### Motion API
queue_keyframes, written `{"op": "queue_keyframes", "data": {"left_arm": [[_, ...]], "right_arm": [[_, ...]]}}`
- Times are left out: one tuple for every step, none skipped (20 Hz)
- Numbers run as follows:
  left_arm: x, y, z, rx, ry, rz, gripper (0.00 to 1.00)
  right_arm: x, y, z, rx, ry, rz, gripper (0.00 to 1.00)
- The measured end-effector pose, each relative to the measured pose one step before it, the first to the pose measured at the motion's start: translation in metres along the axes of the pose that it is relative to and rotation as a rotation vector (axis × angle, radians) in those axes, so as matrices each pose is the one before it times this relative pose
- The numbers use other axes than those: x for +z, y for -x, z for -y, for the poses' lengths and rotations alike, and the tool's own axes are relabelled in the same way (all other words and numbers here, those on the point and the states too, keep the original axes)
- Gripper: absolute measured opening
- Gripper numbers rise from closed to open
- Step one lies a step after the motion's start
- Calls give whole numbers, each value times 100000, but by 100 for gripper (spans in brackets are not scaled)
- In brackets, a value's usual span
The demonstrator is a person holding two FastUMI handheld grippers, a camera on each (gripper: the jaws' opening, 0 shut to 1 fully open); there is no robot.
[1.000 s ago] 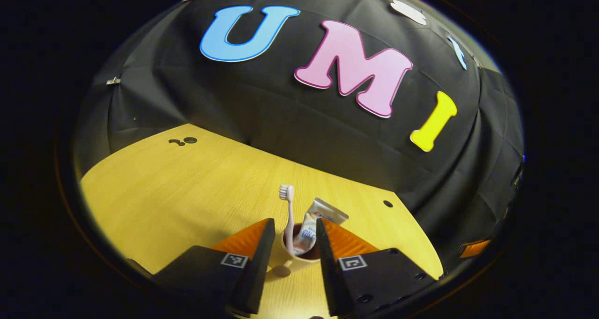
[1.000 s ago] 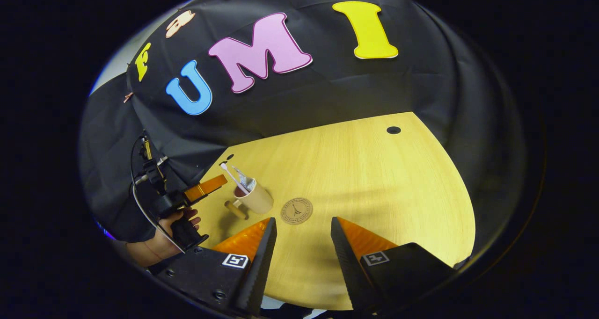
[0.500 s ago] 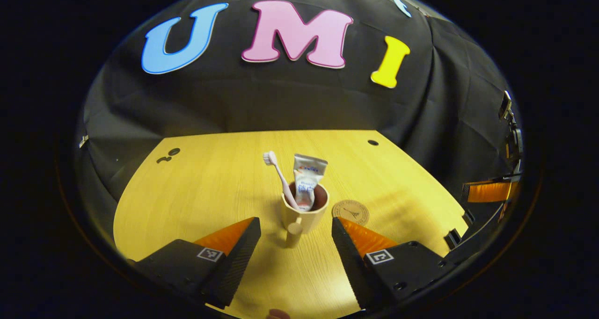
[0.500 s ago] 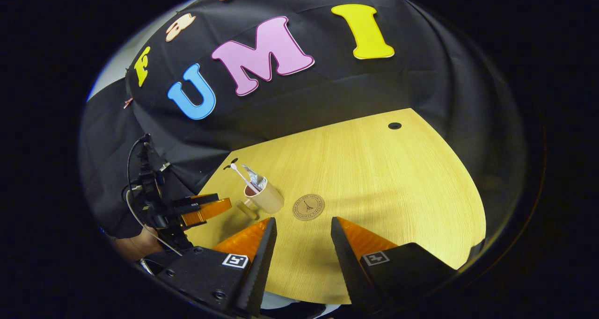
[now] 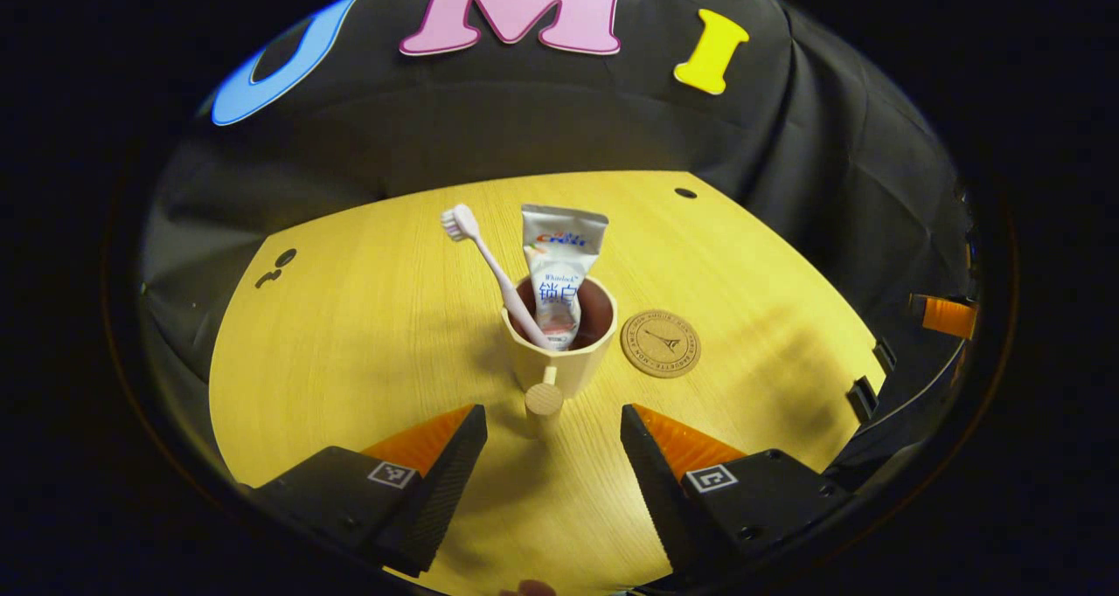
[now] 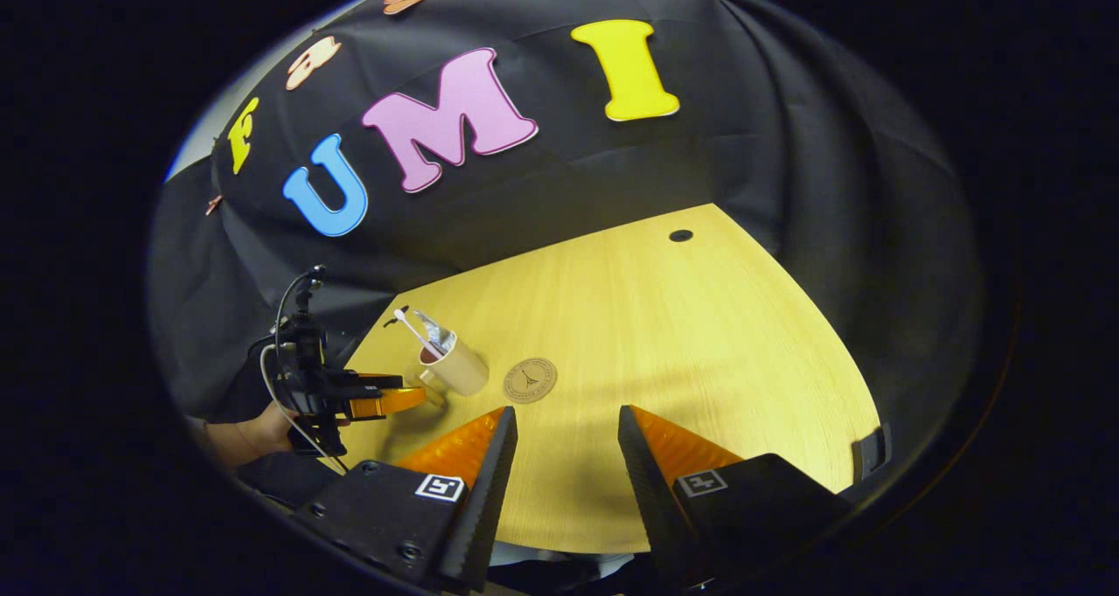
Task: Put the toothbrush and toothpaste on the desktop into the cup, then pick up the cup and place it on the coaster on the desktop.
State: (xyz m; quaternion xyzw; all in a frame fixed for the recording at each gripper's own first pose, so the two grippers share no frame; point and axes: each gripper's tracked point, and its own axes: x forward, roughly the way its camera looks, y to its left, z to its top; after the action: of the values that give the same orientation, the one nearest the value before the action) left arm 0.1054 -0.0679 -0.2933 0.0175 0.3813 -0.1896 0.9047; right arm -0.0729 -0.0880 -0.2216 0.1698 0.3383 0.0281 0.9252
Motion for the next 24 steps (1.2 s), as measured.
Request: {"op": "queue_keyframes", "data": {"left_arm": [[1, -430, -218, 301, -651, -1306, 96], [-127, -557, 1, 23, -397, -1594, 96], [22, -399, 21, 78, -370, -1089, 96], [27, -441, -76, 314, -786, -956, 96], [149, -459, -266, 963, -994, -849, 96], [63, -504, -213, 619, -926, -984, 96], [-46, -342, -198, 582, -645, -1564, 96], [-213, -481, -200, 280, -229, -2071, 96], [-290, -500, 109, -925, 242, -2219, 89], [-126, -367, -25, -822, 493, -1452, 91], [-159, -365, -97, -356, 682, -1188, 82], [-103, -346, -204, 200, 469, -1007, 79], [163, -766, -173, 29, 196, -612, 75], [18, -39, 59, -462, 34, -598, 75], [-132, -201, 17, -306, -282, -660, 75], [-97, -196, 16, -446, -428, -940, 75], [-156, -135, 60, -289, -276, -1057, 75], [-19, -140, 130, -287, -130, -714, 75], [-54, -127, 85, -217, -89, -629, 75], [47, -184, -31, 496, -50, -309, 75], [80, -140, -165, 1186, -429, -23, 71], [191, 589, -55, 1414, -500, -119, 68], [145, -120, -174, 1112, -538, 180, 60], [98, -114, 28, 172, -495, -364, 58]], "right_arm": [[-259, 265, 563, -1385, -846, -135, 73], [-161, 437, 501, -1473, -620, 270, 72], [-99, 344, 496, -1288, -515, 181, 72], [-9, 323, 374, -1181, -592, 531, 72], [70, 375, 340, -936, -714, 822, 72], [95, 319, 303, -1034, -779, 941, 72], [59, 371, 307, -1147, -827, 1026, 72], [-62, 422, 297, -1168, -858, 670, 72], [-102, 405, 368, -1241, -840, 848, 72], [-173, 487, 317, -1189, -696, 603, 72], [-327, 449, 376, -1398, -710, 151, 72], [-326, 409, 444, -1354, -982, 101, 72], [-332, 308, 359, -1270, -1166, 3, 72], [-294, 332, 380, -1213, -1036, -115, 72], [-250, 76, 248, -1040, -699, -220, 72], [-192, -57, 228, -964, -601, -220, 72], [-55, 100, 164, -781, -641, -118, 72], [39, 86, 125, -445, -724, -18, 72], [-18, 68, 80, -354, -532, 124, 72], [-93, 8, 104, -376, -241, -180, 72], [-82, -4, 114, -299, -114, -56, 73], [-32, 31, 55, -178, -168, -174, 73], [-108, -1, 9, -164, -171, -111, 72], [15, -42, 88, -154, -209, -281, 72]]}}
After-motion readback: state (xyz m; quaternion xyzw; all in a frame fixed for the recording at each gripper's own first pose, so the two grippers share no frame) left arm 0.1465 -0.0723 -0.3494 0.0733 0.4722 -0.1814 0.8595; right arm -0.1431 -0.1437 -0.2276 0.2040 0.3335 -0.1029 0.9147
